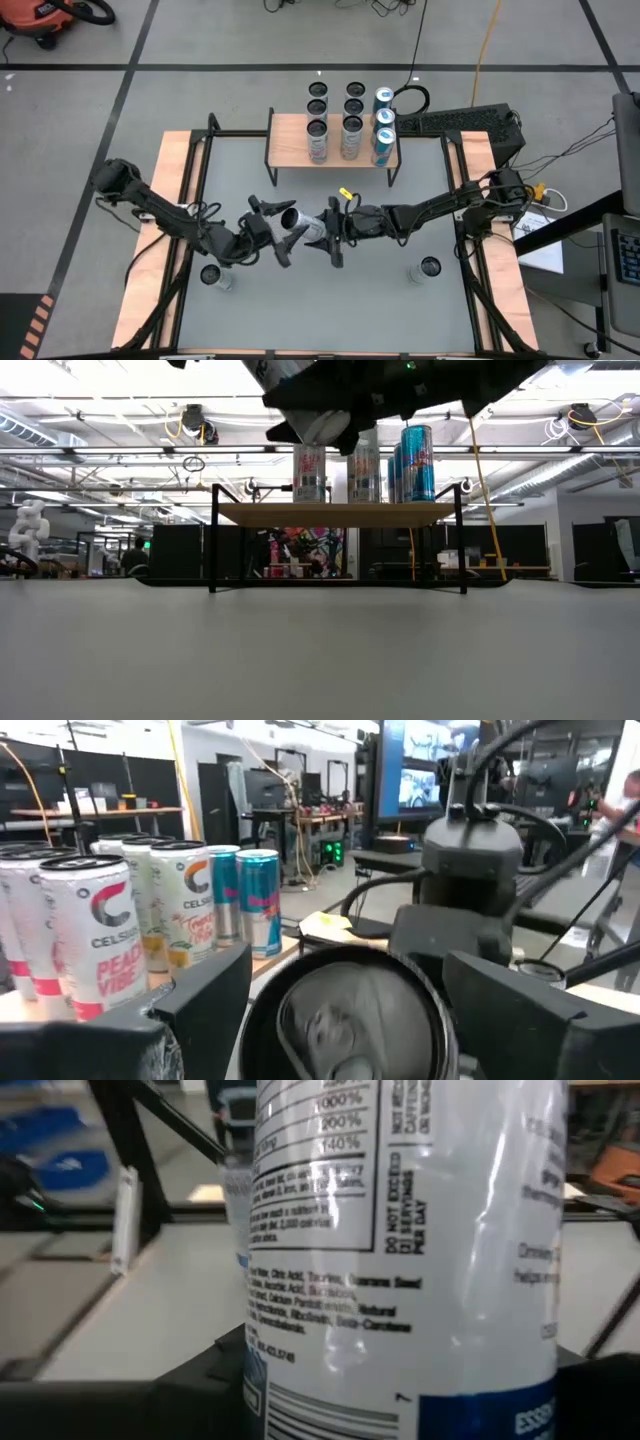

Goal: Place canned beverage on shelf
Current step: Put the top white blue soda can on the shelf

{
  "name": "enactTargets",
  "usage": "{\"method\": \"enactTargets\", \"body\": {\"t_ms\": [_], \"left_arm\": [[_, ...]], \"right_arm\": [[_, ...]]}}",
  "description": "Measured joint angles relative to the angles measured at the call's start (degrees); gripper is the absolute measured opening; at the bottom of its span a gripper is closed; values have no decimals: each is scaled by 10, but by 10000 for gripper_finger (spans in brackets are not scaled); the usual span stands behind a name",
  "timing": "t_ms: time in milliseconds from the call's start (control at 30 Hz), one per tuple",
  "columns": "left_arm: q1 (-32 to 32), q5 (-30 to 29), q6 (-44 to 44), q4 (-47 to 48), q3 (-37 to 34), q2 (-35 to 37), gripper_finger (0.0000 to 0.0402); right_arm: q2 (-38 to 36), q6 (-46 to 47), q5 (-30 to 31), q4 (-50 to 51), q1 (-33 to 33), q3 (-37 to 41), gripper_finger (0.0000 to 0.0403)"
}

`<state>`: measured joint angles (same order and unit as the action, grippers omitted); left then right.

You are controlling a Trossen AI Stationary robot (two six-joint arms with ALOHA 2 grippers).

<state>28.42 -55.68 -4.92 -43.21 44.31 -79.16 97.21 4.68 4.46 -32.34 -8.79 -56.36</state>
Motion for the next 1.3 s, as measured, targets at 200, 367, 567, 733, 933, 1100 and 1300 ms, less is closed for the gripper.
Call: {"method": "enactTargets", "body": {"t_ms": [200, 367, 567, 733, 933, 1100, 1300], "left_arm": [[10, 9, -9, 78, -1, 52, 329], [14, 116, -13, 168, -1, 113, 329], [-7, 227, -3, 233, -1, 146, 329], [-39, 282, -16, 234, -1, 146, 329], [-76, 409, -15, 231, -1, 146, 329], [-91, 432, -15, 232, -1, 145, 324], [-100, 444, -10, 232, -1, 145, 279]], "right_arm": [[-1, 19, -78, -22, 19, 0, 215], [-1, 35, -172, -30, 33, 0, 215], [-2, 54, -262, -70, 42, 0, 215], [-2, 54, -271, -83, 42, 0, 215], [-2, 51, -273, -82, 42, 0, 215], [-2, 44, -271, -82, 42, 0, 215], [-2, 25, -261, -82, 42, 0, 215]]}}
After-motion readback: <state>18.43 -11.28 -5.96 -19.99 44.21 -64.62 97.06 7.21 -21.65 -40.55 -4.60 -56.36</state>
